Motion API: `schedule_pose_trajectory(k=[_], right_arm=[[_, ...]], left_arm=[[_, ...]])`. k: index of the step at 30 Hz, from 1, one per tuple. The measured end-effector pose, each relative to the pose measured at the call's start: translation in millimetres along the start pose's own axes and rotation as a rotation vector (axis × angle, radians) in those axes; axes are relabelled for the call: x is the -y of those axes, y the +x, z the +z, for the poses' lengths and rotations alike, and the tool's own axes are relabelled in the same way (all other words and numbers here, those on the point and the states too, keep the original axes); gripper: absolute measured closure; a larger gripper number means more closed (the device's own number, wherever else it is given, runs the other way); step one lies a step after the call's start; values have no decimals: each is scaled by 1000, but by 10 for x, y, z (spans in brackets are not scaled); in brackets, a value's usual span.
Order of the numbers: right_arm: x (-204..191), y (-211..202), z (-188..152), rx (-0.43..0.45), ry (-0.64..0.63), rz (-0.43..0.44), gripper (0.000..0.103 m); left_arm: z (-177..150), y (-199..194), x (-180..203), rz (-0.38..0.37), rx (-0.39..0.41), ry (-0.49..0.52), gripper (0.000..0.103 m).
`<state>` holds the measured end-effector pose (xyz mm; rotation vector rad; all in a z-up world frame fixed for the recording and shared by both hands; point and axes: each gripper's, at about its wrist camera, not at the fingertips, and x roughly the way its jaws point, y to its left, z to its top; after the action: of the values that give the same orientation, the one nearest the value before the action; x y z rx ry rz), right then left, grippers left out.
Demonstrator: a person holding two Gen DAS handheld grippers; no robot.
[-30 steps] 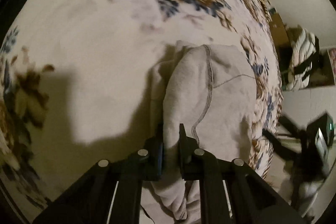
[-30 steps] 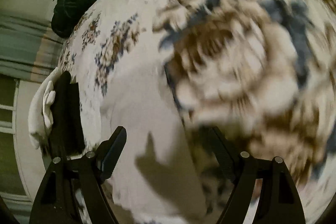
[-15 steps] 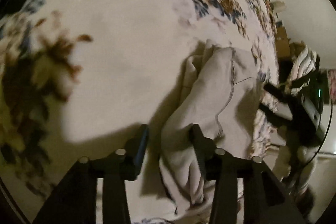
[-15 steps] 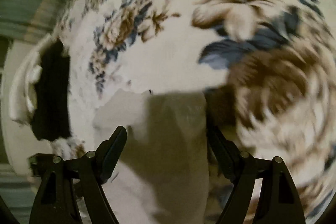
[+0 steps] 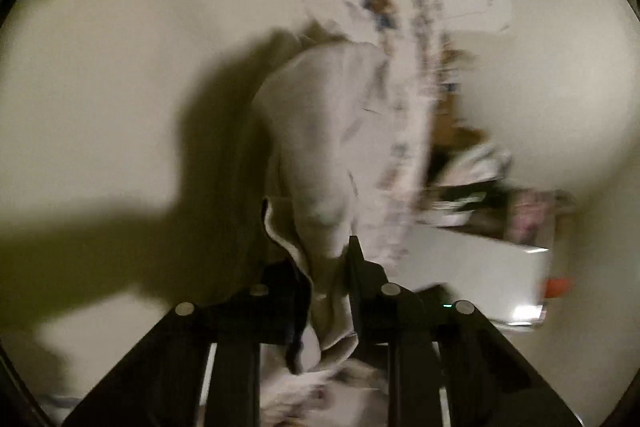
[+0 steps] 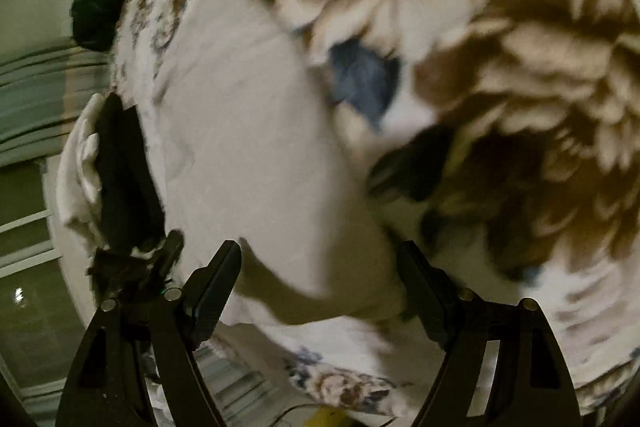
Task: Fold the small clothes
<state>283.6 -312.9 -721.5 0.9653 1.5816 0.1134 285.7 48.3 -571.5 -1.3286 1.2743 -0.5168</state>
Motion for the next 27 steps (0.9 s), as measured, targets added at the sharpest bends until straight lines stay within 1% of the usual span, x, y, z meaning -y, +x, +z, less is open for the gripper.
schedule_pose_trajectory(k=[1, 2, 3, 4, 5, 7, 10, 12, 13, 15, 16, 18, 19, 20, 21, 22, 23, 24, 25, 26, 27], right_arm=[[-7, 19, -10, 2, -9, -12, 21], [-18, 22, -6, 4, -22, -26, 21], [-28, 32, 2, 2, -26, -30, 21], [-31, 21, 10, 3, -27, -32, 21], [-43, -5, 16, 8, -34, -30, 21], [-108, -77, 30, 25, -69, -66, 21], [-245, -155, 64, 40, -121, -89, 21], [-279, -176, 92, 42, -124, -85, 21], [-296, -165, 100, 40, -128, -88, 21], [-308, -142, 117, 40, -135, -103, 21], [-307, -123, 128, 37, -137, -106, 21], [-303, -74, 141, 30, -137, -110, 21], [-282, -40, 151, 20, -137, -112, 21], [-267, -10, 156, 10, -135, -106, 21], [-248, 16, 156, -1, -125, -88, 21], [-228, 28, 155, -10, -110, -57, 21], [-211, 26, 162, -19, -98, -20, 21], [-175, 22, 177, -34, -83, 19, 21], [-148, 28, 186, -47, -75, 36, 21], [-108, 32, 201, -56, -65, 47, 21], [-59, 28, 217, -56, -53, 38, 23]], left_arm=[[5, 33, -128, -45, -21, -62, 85], [22, 33, -267, -11, -34, -121, 85], [34, -6, -336, 7, -28, -146, 84], [50, -90, -388, 34, -16, -165, 80], [64, -155, -382, 74, -15, -161, 67], [73, -331, -236, 215, -4, -100, 45], [48, -530, 78, 310, 35, -7, 45], [43, -526, 239, 313, 45, 25, 43], [38, -455, 322, 333, 37, 42, 42], [30, -233, 408, 330, 6, 69, 42], [29, -101, 406, 373, -18, 77, 42], [11, 167, 372, 378, -37, 90, 42], [-15, 259, 337, 393, -38, 91, 48], [-28, 305, 313, 315, -40, 82, 57], [-41, 274, 304, 242, -34, 73, 72], [-54, 233, 289, 168, -29, 62, 82], [-59, 199, 249, 143, -31, 50, 82], [-46, 195, 160, 141, -45, 27, 82], [-24, 185, -9, 163, -63, -26, 80], [-16, 136, -145, 189, -64, -66, 78], [5, 78, -266, 198, -60, -93, 76]])
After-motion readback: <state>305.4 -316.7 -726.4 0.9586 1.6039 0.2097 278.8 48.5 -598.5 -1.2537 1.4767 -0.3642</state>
